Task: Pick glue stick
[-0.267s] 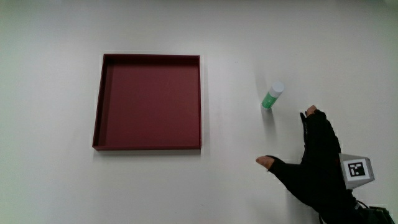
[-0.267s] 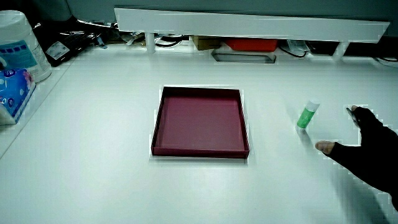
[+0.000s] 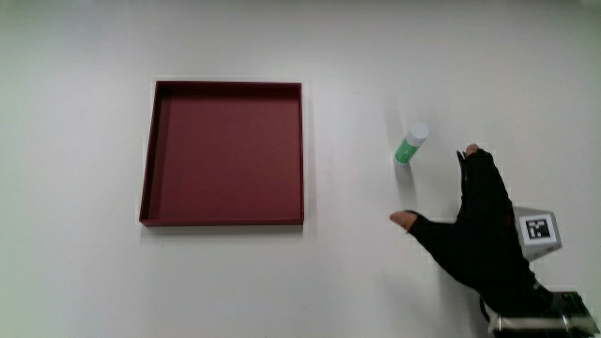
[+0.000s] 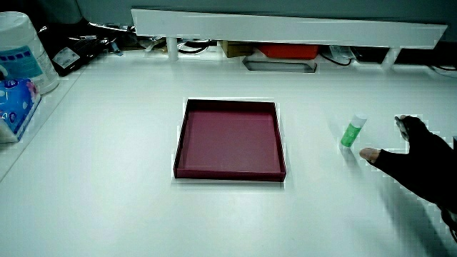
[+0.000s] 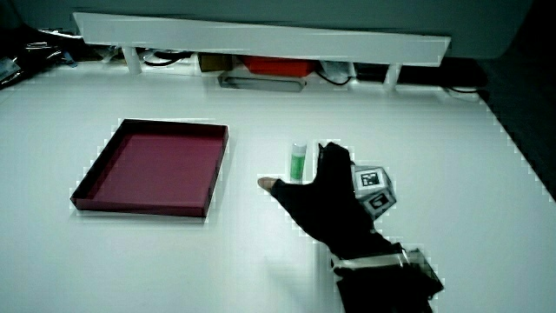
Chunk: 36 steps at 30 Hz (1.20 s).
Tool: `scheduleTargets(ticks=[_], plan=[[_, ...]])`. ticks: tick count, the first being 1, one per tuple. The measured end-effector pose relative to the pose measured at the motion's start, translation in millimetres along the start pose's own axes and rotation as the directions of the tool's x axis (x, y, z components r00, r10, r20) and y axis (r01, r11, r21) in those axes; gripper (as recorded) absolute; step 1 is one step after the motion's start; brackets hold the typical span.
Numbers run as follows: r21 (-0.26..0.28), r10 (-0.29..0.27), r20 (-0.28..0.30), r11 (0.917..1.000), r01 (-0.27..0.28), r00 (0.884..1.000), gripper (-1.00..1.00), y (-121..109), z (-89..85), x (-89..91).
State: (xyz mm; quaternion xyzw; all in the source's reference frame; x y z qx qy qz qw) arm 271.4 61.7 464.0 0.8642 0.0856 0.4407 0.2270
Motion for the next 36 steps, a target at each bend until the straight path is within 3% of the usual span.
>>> scheduleTargets(ticks=[2,8,9,12,14,15,17,19,21,22,23,24,25,26,27,28,29,30,32,33,34,35,36], plan=[[-0.008,-0.074,-0.028,0.9972,0.074,0.997,0.00,7.1,0.2,3.1],[-0.025,-0.071,-0.143,0.9974,0.068,0.987,0.00,36.3,-3.1,13.8],[-0.019,-0.079,-0.137,0.9969,0.077,0.987,0.00,41.7,-3.5,18.4],[-0.017,-0.045,-0.211,0.9989,0.043,0.976,0.00,53.2,-6.1,19.7],[-0.017,-0.052,-0.210,0.9986,0.050,0.976,0.00,61.6,-8.3,25.3],[-0.022,-0.059,-0.244,0.9982,0.055,0.968,0.00,64.1,-9.4,23.4],[-0.013,-0.049,-0.247,0.9988,0.047,0.968,0.00,71.1,-11.2,25.0],[-0.016,-0.041,-0.283,0.9992,0.038,0.958,0.00,75.9,-13.2,24.3],[-0.006,-0.044,-0.270,0.9990,0.044,0.962,0.00,80.8,-15.4,28.4],[-0.006,-0.045,-0.289,0.9989,0.046,0.956,0.00,81.7,-16.5,27.2],[0.070,-0.024,-0.253,0.9966,0.043,0.967,0.00,81.4,-16.7,24.7],[-0.004,-0.051,-0.297,0.9986,0.052,0.954,0.00,84.9,-18.3,28.3],[-0.002,-0.051,-0.294,0.9986,0.052,0.954,0.00,86.3,-19.0,28.4],[0.077,-0.026,-0.271,0.9958,0.049,0.962,0.00,85.6,-19.2,25.2],[0.061,-0.033,-0.271,0.9968,0.051,0.962,0.00,86.6,-19.9,24.5],[-0.006,-0.046,-0.316,0.9989,0.046,0.948,0.00,89.5,-21.3,29.2],[0.063,-0.025,-0.284,0.9970,0.045,0.959,0.00,88.3,-21.8,27.2],[0.079,-0.019,-0.293,0.9959,0.044,0.956,0.00,86.7,-21.9,22.7],[0.054,-0.047,-0.298,0.9964,0.066,0.953,0.00,90.2,-24.5,28.1],[-0.003,-0.045,-0.343,0.9989,0.047,0.938,0.03,92.0,-25.4,30.3],[0.068,-0.032,-0.317,0.9960,0.057,0.948,0.06,90.3,-25.2,28.8],[0.088,-0.016,-0.300,0.9951,0.044,0.954,0.09,90.3,-25.5,31.0],[0.034,-0.027,-0.363,0.9985,0.042,0.931,0.12,90.1,-25.6,32.1]])
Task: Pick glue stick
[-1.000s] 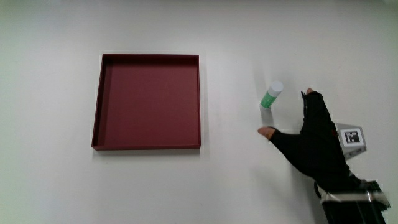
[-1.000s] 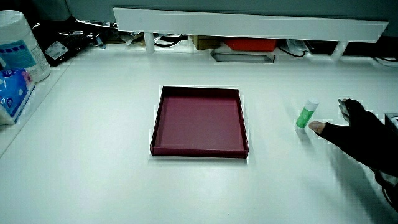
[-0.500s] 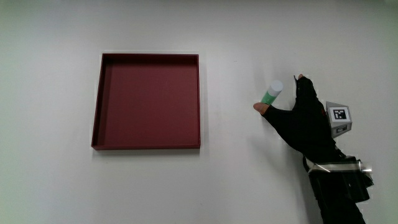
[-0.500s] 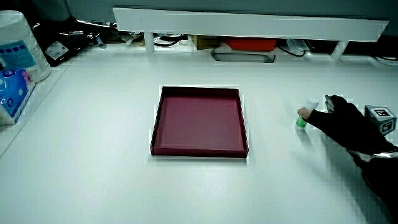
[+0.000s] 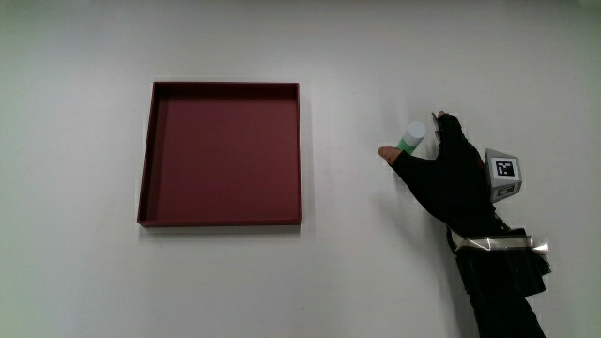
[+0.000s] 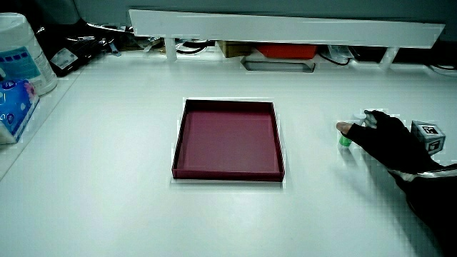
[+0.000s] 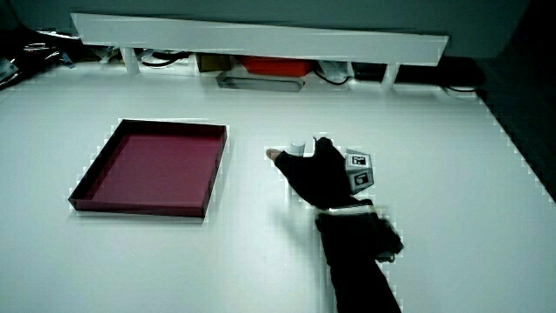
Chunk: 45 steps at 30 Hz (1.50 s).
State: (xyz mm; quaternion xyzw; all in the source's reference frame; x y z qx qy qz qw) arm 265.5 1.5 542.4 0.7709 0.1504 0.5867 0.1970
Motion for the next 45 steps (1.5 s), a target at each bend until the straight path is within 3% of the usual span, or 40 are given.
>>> scheduleTargets(ticks=[6,7,8,15,21,22,29,32,35,40,42,45], plan=[[0.090,0.034,-0.053,0.9955,-0.029,0.998,0.31,-1.2,4.4,4.4],[0.156,0.066,-0.015,0.9858,-0.063,0.998,0.34,-3.2,3.9,2.0],[0.117,0.053,-0.081,0.9921,-0.044,0.995,0.38,-2.2,4.6,5.1],[0.180,0.099,-0.121,0.9807,-0.077,0.988,0.59,-4.6,5.3,8.5],[0.197,0.119,-0.130,0.9761,-0.092,0.984,0.78,-5.8,5.0,9.3],[0.200,0.102,-0.120,0.9767,-0.077,0.988,0.81,-6.4,5.4,10.0],[0.221,0.157,-0.098,0.9662,-0.132,0.983,1.00,-9.5,3.7,5.9],[0.209,0.183,-0.063,0.9638,-0.166,0.981,1.00,-8.9,1.8,-0.8],[0.180,0.212,-0.049,0.9631,-0.200,0.976,1.00,-11.1,-4.8,-16.8],[0.113,0.284,-0.029,0.9536,-0.279,0.958,1.00,-14.4,-21.9,-49.2],[0.085,0.288,-0.020,0.9546,-0.285,0.957,1.00,-15.1,-29.2,-61.0],[0.057,0.334,-0.023,0.9416,-0.332,0.942,1.00,-15.4,-40.0,-76.2]])
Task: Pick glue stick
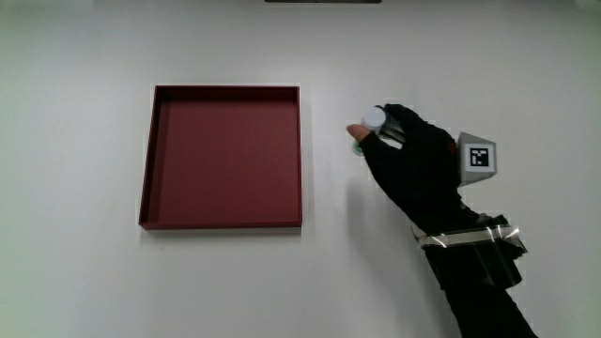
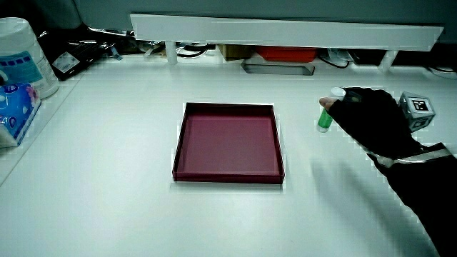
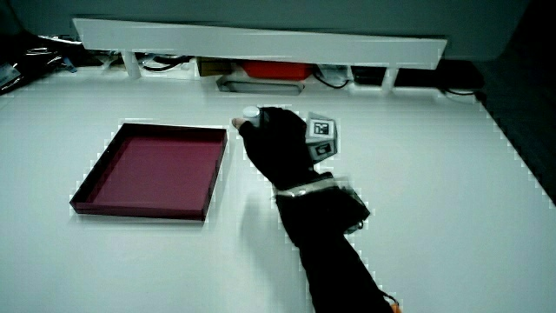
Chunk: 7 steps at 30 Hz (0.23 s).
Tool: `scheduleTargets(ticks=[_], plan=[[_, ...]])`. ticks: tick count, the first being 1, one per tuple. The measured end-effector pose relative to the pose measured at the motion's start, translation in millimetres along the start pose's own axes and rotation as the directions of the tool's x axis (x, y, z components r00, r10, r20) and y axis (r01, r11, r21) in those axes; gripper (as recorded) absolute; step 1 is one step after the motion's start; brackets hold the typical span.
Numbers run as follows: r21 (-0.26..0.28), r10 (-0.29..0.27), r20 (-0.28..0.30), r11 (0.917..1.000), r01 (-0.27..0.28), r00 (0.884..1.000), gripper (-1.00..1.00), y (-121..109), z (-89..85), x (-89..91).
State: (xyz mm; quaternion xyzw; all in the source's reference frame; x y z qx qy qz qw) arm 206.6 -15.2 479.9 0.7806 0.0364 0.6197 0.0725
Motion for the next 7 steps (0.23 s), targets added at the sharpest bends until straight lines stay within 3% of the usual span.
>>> scheduleTargets(ticks=[3,4,5,7], plan=[[-0.034,0.029,0.006,0.9990,-0.029,1.000,1.00,2.4,-12.5,-15.4],[-0.046,0.065,-0.052,0.9967,-0.067,0.997,1.00,3.7,-18.3,-19.0],[-0.072,0.055,-0.062,0.9956,-0.059,0.997,1.00,4.0,-23.5,-24.1],[-0.075,0.085,-0.052,0.9932,-0.089,0.995,1.00,6.2,-32.9,-27.5]])
